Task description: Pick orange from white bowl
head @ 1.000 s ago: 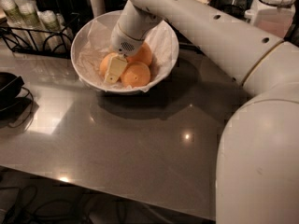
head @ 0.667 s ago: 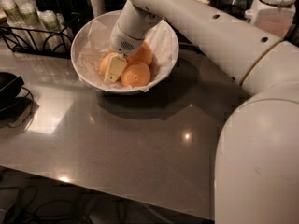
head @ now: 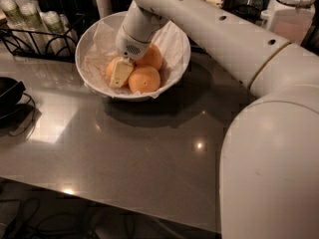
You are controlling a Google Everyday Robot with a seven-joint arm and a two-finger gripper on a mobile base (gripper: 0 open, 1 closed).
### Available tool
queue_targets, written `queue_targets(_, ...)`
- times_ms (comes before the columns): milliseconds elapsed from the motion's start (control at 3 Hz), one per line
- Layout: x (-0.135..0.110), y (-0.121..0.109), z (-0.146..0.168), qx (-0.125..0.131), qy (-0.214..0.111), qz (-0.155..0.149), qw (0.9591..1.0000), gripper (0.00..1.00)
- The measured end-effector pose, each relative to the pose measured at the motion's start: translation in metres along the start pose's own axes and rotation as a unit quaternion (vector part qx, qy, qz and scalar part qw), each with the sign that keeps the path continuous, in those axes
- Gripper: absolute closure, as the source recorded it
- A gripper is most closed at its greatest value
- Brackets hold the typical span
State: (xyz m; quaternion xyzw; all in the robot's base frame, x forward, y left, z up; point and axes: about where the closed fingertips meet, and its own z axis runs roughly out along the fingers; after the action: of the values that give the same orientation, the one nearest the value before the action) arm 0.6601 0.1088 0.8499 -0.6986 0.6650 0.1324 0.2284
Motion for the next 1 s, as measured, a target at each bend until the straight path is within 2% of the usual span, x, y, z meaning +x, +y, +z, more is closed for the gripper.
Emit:
queue_targets(333, -0.002, -0.0013, 0.0009, -0.002, 0.001, -0.002, 1.0, 0.92)
queue_targets(667, -0.002, -0.0013, 0.0009, -0.002, 0.001, -0.002, 1.0, 1.0)
queue_targets(1000, -0.0022, -0.0013, 0.0007, -0.002, 0.001, -0.002, 1.0, 1.0)
